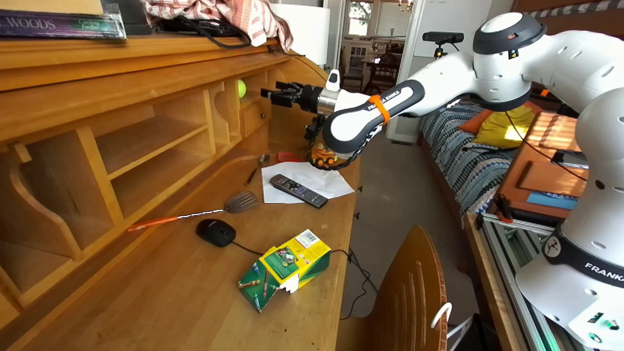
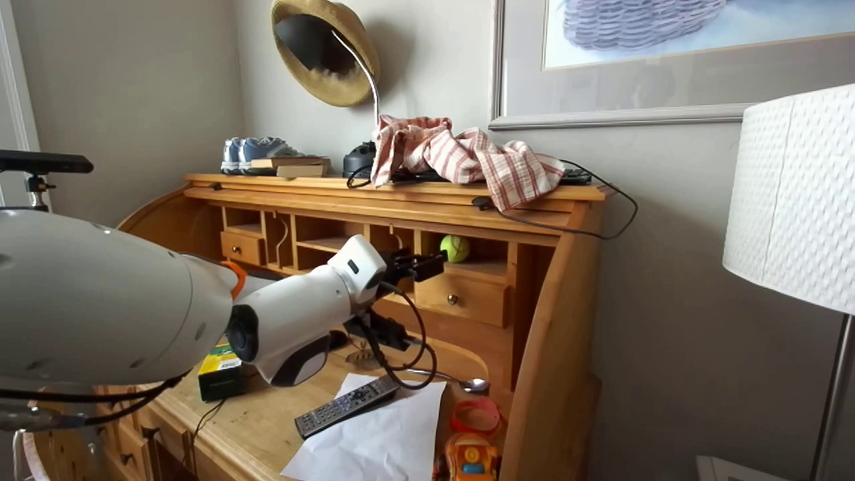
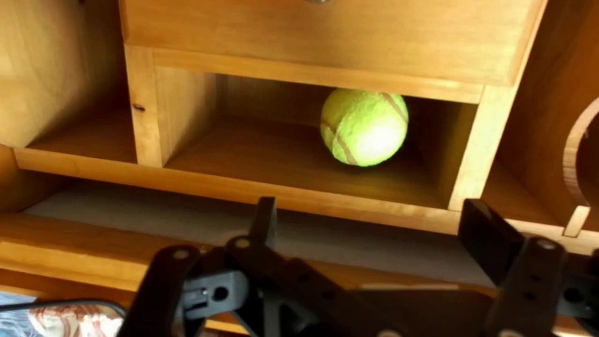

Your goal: Put the tennis ball on the table

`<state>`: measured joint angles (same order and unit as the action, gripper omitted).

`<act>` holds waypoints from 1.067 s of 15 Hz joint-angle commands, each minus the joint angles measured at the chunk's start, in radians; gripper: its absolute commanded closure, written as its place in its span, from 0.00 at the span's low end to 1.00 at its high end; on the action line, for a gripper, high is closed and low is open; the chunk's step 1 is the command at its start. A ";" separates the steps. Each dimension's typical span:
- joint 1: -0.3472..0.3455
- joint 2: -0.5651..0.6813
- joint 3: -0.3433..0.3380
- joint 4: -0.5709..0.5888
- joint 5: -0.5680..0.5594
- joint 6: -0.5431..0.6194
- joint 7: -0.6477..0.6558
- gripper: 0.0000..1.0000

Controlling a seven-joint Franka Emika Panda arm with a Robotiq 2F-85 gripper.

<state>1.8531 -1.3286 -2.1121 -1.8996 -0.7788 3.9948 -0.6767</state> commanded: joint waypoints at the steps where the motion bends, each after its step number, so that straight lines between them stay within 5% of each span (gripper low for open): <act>1: 0.076 -0.083 -0.001 0.176 -0.051 -0.078 0.052 0.00; 16: 0.231 -0.157 0.035 0.450 -0.136 -0.178 0.186 0.00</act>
<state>2.0568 -1.4506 -2.0768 -1.5242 -0.8741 3.8449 -0.5316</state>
